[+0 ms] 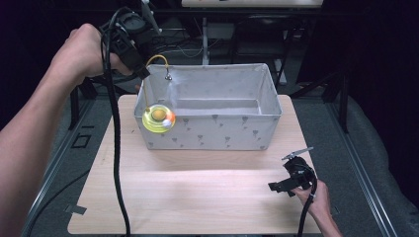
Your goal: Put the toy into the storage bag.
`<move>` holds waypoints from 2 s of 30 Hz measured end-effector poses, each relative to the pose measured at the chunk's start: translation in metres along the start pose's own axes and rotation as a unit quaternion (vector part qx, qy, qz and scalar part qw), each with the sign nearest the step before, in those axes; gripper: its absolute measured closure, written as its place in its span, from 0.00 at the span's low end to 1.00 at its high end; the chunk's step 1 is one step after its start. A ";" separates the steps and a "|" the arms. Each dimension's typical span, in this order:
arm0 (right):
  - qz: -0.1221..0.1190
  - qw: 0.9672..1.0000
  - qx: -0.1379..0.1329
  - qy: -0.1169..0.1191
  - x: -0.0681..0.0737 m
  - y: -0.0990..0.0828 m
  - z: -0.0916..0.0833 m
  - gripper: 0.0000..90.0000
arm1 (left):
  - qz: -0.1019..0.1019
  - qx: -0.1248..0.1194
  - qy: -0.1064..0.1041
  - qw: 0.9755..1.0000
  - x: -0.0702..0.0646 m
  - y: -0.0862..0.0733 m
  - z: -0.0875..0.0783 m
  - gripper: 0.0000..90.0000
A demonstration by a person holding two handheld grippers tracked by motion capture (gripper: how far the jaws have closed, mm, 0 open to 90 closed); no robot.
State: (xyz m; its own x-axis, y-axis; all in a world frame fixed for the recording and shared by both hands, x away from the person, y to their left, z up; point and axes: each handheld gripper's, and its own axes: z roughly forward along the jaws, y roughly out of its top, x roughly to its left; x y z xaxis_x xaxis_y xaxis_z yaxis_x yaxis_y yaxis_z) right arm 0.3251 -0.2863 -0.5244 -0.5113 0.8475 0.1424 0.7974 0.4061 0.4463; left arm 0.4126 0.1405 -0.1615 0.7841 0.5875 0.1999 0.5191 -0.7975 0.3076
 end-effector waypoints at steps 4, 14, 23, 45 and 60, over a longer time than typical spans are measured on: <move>-0.001 1.000 -0.002 -0.003 0.000 0.000 0.001 0.00 | -0.010 0.001 0.003 1.000 0.008 0.005 -0.001 0.98; 0.000 1.000 0.001 -0.001 0.001 0.000 0.000 0.00 | -0.049 0.005 0.019 0.999 0.031 0.014 -0.001 0.98; -0.001 1.000 0.002 -0.001 0.001 0.000 0.000 0.00 | -0.058 0.017 0.042 0.997 0.036 0.025 0.006 0.98; -0.003 1.000 0.002 0.001 0.002 0.000 0.001 0.01 | -0.102 0.003 0.055 0.993 0.062 0.037 0.021 0.98; -0.004 1.000 0.001 -0.001 0.002 -0.001 0.001 0.01 | -0.112 0.003 0.048 0.993 0.074 0.040 0.043 0.98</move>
State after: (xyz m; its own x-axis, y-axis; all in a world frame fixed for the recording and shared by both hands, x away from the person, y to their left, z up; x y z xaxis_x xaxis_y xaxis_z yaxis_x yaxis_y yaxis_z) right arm 0.3241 -0.2850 -0.5250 -0.5169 0.8448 0.1381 0.7941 0.4130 0.4459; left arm 0.5061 0.1465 -0.1745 0.6134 0.7600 0.2149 0.6788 -0.6464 0.3484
